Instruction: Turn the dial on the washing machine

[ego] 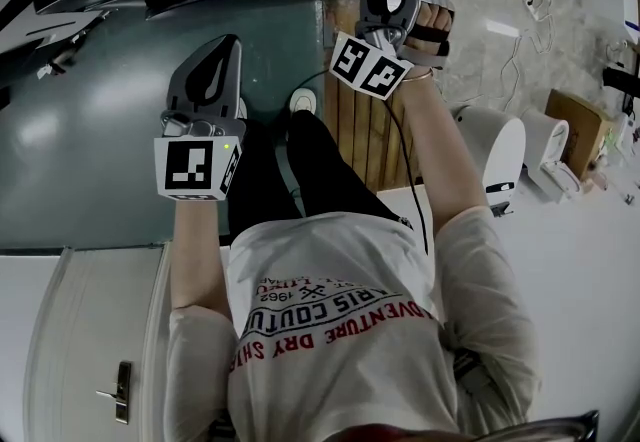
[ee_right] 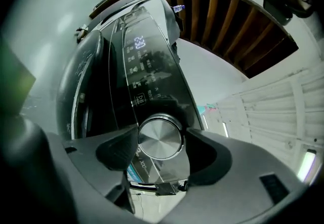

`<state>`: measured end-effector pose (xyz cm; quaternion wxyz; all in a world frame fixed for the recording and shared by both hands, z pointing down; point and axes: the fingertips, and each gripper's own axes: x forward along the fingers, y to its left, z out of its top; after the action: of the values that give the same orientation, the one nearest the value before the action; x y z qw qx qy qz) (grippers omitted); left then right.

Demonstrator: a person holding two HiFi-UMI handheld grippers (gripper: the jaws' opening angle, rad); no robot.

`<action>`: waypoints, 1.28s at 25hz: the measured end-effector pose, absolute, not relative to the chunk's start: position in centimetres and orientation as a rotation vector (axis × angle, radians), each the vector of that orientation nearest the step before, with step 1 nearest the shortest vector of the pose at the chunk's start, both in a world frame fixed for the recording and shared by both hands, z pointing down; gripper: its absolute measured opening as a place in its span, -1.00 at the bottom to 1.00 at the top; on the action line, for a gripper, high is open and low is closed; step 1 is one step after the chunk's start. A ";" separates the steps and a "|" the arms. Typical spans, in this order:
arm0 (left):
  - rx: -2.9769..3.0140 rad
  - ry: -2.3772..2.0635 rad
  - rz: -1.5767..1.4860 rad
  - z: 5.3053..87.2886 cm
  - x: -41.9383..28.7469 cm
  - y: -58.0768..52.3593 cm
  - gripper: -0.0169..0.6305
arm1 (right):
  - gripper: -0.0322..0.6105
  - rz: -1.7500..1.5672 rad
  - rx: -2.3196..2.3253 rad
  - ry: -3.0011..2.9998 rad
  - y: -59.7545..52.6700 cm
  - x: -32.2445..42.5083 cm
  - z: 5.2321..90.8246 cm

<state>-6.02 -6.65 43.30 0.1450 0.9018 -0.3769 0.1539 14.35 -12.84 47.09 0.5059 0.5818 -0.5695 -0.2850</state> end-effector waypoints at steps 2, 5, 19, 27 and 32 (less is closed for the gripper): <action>2.592 -1.087 0.445 43.4 -6.0 -6.5 -0.90 | 0.05 -0.671 1.428 -1.394 -12.8 14.4 47.0; 2.591 -1.086 0.451 43.5 -5.9 -6.3 -0.90 | 0.01 -0.640 1.460 -1.426 -12.7 14.4 47.0; 2.586 -1.103 0.458 43.5 -6.0 -6.2 -0.90 | 0.01 -0.385 1.632 -1.563 -12.9 14.4 46.7; 2.587 -1.116 0.458 43.3 -6.4 -6.2 -0.90 | 0.01 -0.224 1.736 -1.616 -13.0 14.6 46.6; 2.589 -1.116 0.456 43.2 -6.6 -6.3 -0.90 | 0.01 -0.089 1.826 -1.643 -13.2 14.6 46.5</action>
<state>-6.63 -6.34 43.19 0.1422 0.8973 -0.3869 0.1582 14.62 -13.15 46.51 0.3352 0.7000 -0.6296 -0.0342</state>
